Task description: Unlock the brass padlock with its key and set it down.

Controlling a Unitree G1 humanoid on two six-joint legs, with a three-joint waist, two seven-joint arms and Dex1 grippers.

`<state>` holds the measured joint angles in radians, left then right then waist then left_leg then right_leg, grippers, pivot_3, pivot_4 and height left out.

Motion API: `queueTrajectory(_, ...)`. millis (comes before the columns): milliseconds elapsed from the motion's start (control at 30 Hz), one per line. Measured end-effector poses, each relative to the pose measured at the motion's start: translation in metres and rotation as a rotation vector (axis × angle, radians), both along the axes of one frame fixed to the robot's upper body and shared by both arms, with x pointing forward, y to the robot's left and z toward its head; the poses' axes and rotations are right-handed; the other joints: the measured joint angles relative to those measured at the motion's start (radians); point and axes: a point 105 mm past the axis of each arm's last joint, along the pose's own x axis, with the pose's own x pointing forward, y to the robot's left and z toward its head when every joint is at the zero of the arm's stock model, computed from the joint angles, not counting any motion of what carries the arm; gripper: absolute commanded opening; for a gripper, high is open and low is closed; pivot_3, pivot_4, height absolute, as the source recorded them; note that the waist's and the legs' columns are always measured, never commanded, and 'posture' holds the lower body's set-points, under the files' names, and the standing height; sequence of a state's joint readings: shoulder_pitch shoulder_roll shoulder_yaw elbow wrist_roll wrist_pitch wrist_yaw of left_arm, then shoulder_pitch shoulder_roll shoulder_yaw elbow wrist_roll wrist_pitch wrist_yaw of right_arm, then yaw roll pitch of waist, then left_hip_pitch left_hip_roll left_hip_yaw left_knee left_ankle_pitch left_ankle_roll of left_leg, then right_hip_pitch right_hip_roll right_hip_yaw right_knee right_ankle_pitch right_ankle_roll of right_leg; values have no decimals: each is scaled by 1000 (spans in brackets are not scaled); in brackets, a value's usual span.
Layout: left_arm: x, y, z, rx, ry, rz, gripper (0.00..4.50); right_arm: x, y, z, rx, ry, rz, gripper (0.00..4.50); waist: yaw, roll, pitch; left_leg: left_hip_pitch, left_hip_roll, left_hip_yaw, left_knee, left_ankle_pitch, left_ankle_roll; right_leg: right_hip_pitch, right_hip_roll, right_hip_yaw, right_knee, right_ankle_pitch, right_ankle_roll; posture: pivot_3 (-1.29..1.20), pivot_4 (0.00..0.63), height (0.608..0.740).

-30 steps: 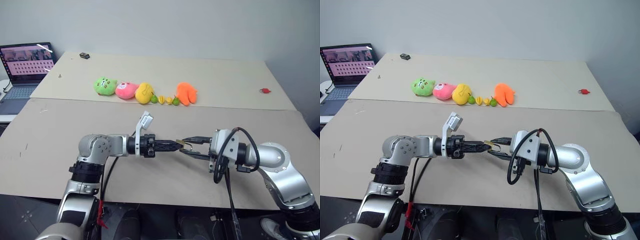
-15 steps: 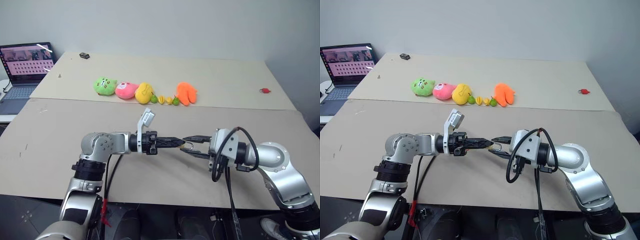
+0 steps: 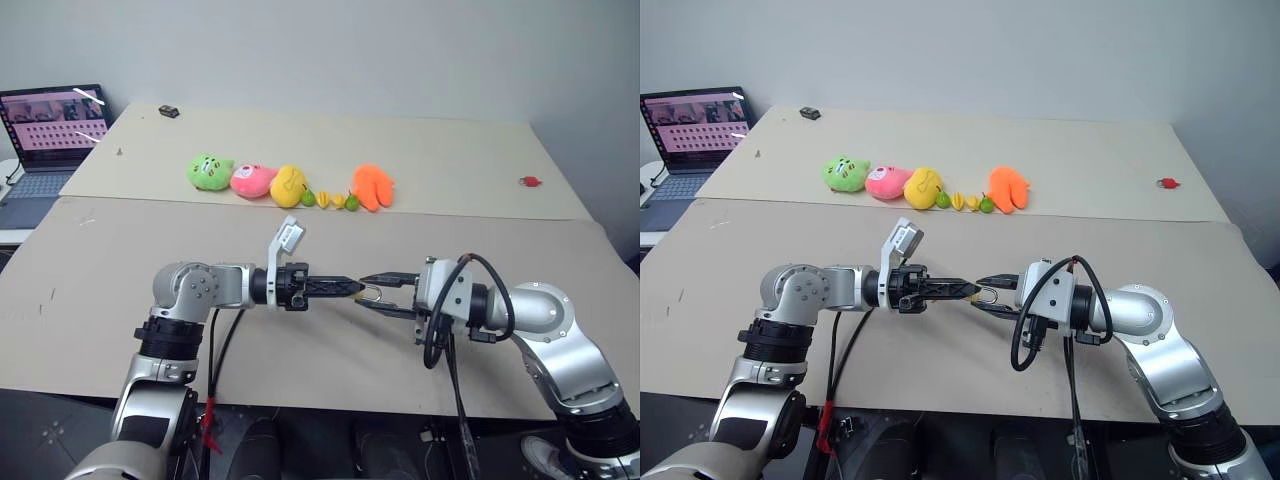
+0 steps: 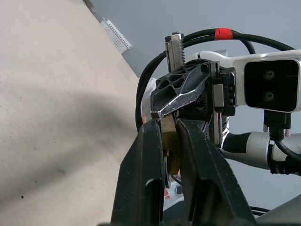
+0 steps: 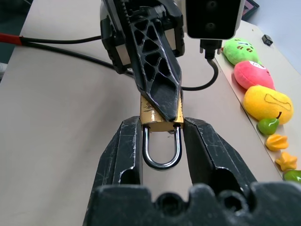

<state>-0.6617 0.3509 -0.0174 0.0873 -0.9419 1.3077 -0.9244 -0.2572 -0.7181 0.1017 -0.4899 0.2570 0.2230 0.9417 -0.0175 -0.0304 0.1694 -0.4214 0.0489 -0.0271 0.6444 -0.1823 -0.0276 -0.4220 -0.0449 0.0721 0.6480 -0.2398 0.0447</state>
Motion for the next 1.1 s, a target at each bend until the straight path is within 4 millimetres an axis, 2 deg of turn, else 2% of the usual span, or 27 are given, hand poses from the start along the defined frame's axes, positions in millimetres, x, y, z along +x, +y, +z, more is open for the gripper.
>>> queueTrajectory(67,1,0,-1,10,-9,7,2730,0,0,0,0,1,-1,906,0,0,0,0,0,0,0,0,0,0,0,0,0,0,0,0,150,717)
queueTrajectory(500,7,0,-2,17,-45,37,2730,0,0,0,1,-1,-3,906,1,0,0,0,0,0,0,0,0,0,0,0,0,0,0,0,150,717)
queueTrajectory(633,7,-1,-2,13,-46,37,1691,0,0,0,1,-1,-3,906,1,0,0,0,0,0,0,0,0,0,0,0,0,0,0,0,150,717)
queueTrajectory(667,7,-1,-2,12,-46,36,1547,0,0,0,1,-1,-3,906,1,0,0,0,0,0,0,0,0,0,0,0,0,0,0,0,150,717)
queueTrajectory(700,6,-2,-2,7,-46,34,907,1,0,0,1,-1,-4,906,1,0,0,0,0,0,0,0,0,0,0,0,0,0,0,0,150,717)
queueTrajectory(733,6,-2,-1,2,-45,30,711,1,-1,0,0,-2,-7,906,1,0,0,0,0,0,0,0,0,0,0,0,0,0,0,0,150,717)
queueTrajectory(800,5,-3,0,-8,-46,22,33,1,-1,-1,-5,-2,-11,906,1,0,0,0,0,0,0,0,0,0,0,0,0,0,0,0,150,717)
queueTrajectory(1100,4,-3,0,-5,-42,21,33,1,-1,-1,-6,-1,-10,906,0,0,0,0,0,0,0,0,0,0,0,0,0,0,0,0,150,717)
